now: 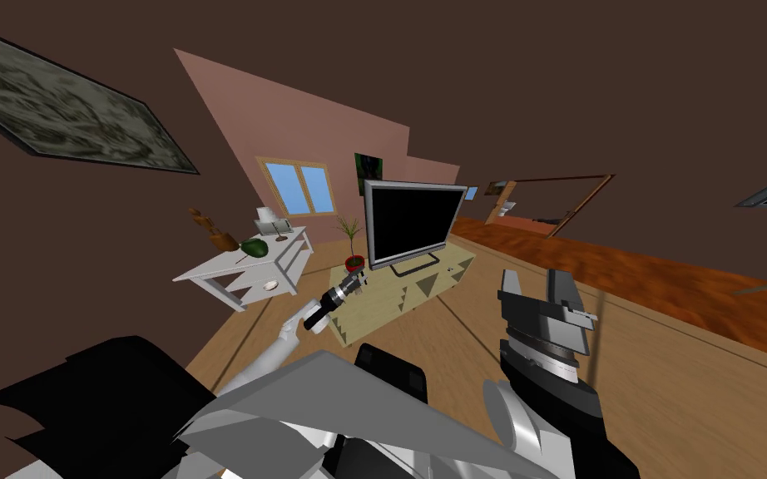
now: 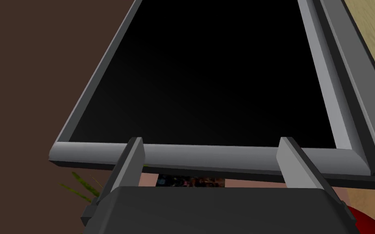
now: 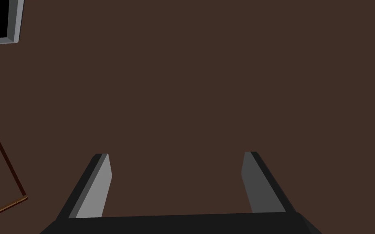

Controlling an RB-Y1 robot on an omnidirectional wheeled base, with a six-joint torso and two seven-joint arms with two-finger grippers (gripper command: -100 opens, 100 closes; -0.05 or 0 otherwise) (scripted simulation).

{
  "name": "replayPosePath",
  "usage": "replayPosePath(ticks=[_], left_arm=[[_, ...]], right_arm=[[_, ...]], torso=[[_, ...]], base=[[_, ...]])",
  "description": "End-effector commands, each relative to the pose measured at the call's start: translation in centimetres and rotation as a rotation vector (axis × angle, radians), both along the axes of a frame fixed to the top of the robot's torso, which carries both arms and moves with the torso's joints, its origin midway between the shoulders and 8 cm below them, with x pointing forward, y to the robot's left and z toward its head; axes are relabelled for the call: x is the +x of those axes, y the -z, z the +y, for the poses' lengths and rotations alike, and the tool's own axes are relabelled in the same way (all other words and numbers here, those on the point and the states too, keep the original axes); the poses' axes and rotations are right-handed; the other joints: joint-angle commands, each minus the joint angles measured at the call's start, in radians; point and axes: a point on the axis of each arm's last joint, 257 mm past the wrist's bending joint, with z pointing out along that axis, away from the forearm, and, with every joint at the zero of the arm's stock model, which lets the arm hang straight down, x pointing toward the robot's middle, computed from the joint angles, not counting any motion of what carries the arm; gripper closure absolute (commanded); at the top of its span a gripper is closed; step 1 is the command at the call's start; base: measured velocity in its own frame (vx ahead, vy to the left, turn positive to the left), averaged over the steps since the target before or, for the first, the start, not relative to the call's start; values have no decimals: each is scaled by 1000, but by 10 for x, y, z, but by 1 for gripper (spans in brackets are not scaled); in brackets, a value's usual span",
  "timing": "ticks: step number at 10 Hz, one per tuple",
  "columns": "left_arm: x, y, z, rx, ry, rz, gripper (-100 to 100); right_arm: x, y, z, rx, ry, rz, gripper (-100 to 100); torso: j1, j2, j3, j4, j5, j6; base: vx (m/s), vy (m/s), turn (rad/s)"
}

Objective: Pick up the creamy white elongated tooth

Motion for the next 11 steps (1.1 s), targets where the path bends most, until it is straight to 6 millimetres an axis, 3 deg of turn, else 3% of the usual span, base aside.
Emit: replayPosePath(ticks=[1,3,7,8,11], left_arm=[[1,18,1,31,32,41,-100],[1,32,8,38,19,71,-100],[-6,84,24,103,50,193,-100],[-6,84,24,103,50,193,-100],[-16,122,39,160,85,298,-100]], right_arm=[[0,0,0,0,0,0,0],[0,0,0,0,0,0,0],[0,0,0,0,0,0,0],[0,0,0,0,0,0,0],[0,0,0,0,0,0,0]], torso=[[0,0,0,0,0,0],[0,0,0,0,0,0],[0,-1,-1,0,0,0],[0,-1,0,0,0,0],[-1,-1,-1,0,0,0]], base=[[5,9,-67],[3,5,-17],[11,4,-57],[5,4,5],[16,0,-68]])
